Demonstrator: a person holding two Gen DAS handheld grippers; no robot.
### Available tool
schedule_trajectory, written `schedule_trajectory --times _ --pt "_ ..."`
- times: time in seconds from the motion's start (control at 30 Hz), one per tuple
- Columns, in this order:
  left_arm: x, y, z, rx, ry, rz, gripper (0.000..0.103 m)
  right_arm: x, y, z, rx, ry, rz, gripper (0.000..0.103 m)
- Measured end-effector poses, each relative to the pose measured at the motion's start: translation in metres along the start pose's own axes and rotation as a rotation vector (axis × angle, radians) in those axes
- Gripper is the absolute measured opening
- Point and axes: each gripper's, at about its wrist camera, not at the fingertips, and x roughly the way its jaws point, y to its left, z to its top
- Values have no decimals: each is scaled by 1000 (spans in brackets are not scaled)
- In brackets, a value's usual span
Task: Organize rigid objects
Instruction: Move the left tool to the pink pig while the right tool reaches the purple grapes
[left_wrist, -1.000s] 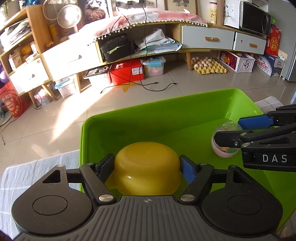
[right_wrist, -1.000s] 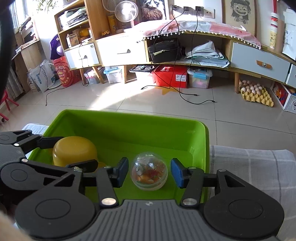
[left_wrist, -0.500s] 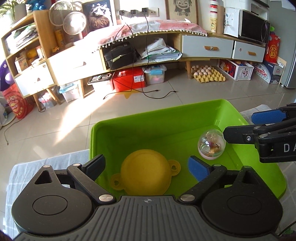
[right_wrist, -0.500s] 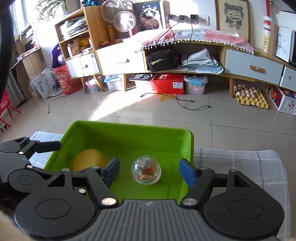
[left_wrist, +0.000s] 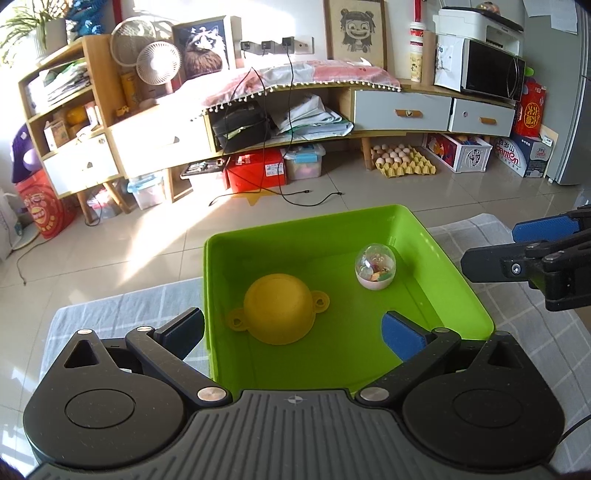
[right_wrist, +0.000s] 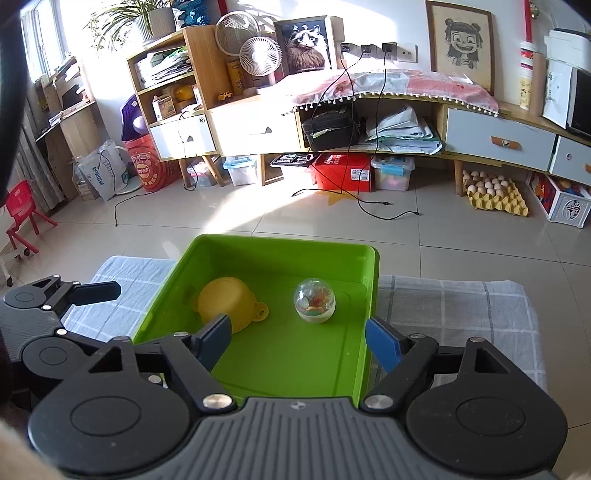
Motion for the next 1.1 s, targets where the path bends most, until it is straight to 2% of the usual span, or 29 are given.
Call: schedule_trajectory --times 0.07,0.53,0.73,0.87,1.1 --pt "-8 0 -5 -1 -2 -2 98 -8 1 -7 2 4 5 56" --pt "-35 14 -66 -92 24 -63 98 -30 -2 -77 25 68 54 62" --pt "-31 17 -81 -103 44 -61 98 -15 -17 -102 111 152 -7 62" --pt "-28 18 -89 -100 87 -57 98 -11 -27 -116 183 216 -35 62" --pt "-32 16 -100 -104 137 -95 98 -15 -34 -132 205 260 -29 62"
